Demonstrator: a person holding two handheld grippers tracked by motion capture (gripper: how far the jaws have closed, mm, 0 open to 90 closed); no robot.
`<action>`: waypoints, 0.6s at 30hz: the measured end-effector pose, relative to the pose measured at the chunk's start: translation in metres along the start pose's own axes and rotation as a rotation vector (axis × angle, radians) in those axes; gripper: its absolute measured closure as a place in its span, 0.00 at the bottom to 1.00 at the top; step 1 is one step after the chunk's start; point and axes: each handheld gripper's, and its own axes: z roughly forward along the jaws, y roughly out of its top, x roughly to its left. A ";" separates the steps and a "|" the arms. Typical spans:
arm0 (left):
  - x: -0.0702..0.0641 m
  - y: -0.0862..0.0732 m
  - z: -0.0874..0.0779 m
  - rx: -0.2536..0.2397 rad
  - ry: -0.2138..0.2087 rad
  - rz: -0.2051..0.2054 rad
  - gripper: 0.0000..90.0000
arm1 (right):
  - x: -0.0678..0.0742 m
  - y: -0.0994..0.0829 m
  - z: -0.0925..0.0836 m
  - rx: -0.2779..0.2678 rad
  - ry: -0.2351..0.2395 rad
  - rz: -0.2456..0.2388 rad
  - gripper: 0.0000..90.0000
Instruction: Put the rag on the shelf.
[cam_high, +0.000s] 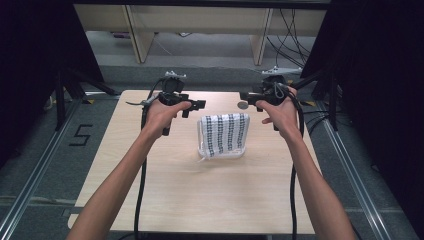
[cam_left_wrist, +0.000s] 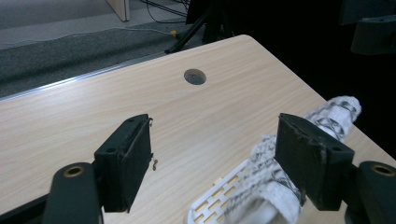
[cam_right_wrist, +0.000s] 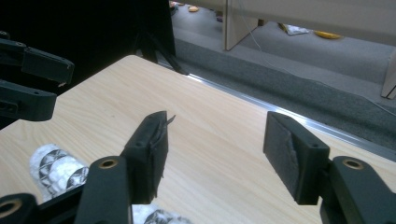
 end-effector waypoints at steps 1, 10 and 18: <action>-0.001 -0.001 -0.001 -0.002 -0.009 -0.004 0.29 | 0.001 -0.001 -0.002 -0.005 -0.002 0.009 0.43; -0.010 -0.005 -0.017 -0.019 -0.012 0.024 0.29 | 0.008 -0.006 -0.013 -0.002 0.008 -0.001 0.38; -0.013 -0.015 -0.026 -0.023 -0.036 0.036 0.28 | 0.016 -0.011 -0.022 0.008 0.025 -0.010 0.37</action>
